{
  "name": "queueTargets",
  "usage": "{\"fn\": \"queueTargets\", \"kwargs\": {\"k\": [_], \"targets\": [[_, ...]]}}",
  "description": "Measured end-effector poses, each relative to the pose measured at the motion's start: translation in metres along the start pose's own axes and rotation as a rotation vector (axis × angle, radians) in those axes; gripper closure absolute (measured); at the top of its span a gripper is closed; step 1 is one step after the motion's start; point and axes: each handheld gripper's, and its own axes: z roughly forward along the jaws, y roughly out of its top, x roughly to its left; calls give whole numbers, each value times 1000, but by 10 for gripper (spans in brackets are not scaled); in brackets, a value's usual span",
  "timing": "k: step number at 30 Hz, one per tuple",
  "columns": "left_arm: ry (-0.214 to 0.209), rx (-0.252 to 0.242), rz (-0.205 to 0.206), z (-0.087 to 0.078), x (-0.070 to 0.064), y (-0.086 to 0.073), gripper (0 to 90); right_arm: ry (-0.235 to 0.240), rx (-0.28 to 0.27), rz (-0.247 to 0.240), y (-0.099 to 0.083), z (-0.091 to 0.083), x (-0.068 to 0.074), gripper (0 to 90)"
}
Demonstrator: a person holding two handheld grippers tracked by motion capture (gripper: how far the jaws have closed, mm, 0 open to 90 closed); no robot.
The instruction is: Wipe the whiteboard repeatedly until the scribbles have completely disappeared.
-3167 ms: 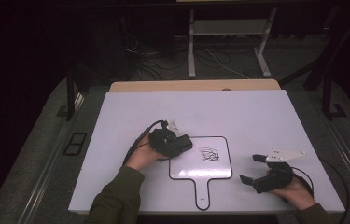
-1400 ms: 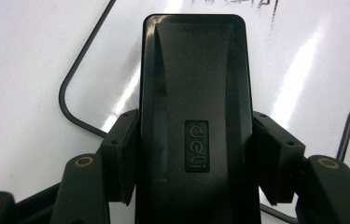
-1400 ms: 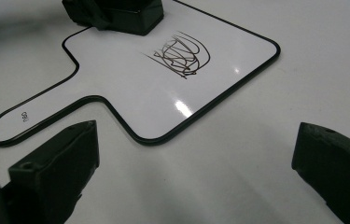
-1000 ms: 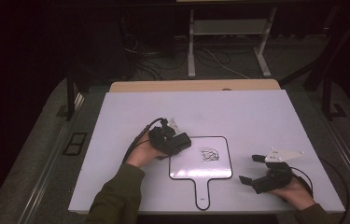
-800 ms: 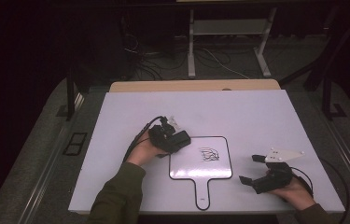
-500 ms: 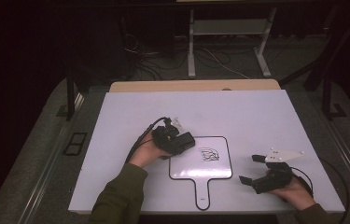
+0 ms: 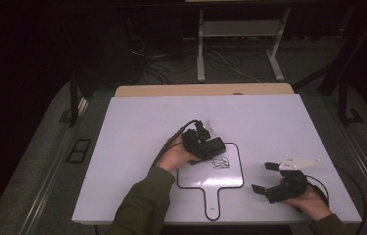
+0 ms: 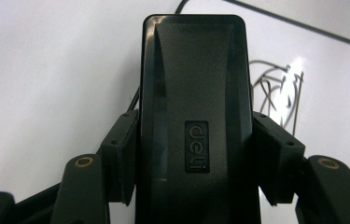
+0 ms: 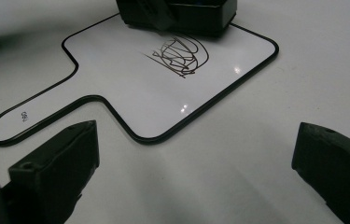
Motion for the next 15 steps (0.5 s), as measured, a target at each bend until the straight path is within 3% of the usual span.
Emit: {"fn": "queueTargets", "kwargs": {"k": [10,15], "targets": [[-5,17,-13,8,0,1,389,0,-4,1,0,-1,0,0],[-11,29,28,8,-10,4,389,-1,-5,1,0,-1,0,0]]}}
